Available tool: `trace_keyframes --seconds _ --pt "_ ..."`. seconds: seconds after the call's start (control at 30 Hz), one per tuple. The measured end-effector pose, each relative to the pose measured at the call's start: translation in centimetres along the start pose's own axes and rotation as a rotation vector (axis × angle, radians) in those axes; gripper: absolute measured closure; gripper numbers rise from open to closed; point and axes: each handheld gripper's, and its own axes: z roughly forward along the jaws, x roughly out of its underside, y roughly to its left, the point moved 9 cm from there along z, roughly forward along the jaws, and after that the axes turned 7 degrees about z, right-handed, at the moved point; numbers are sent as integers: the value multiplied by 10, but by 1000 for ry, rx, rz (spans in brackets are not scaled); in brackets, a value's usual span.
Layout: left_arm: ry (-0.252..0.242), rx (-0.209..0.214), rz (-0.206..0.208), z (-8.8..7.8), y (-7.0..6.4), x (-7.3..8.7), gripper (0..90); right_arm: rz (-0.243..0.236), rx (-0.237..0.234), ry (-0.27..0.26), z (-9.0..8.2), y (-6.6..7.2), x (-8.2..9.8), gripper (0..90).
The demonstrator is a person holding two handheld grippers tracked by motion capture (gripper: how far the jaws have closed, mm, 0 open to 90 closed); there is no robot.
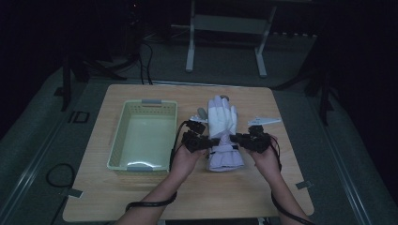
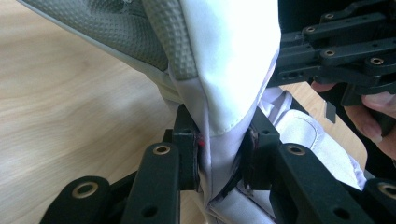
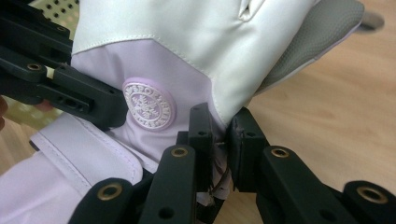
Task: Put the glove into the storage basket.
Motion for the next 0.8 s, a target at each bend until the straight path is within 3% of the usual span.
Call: trace_keyframes --seconds 0.37,0.5,0.8 --pt "-21 -32 20 -52 11 -11 719 -36 -54 -19 3 39 -35 807" --pt "-33 -48 22 -70 21 -13 718 -70 -40 -34 9 55 -48 807" --pt "-49 -66 14 -111 46 -11 718 -86 -92 -39 29 90 -74 807"
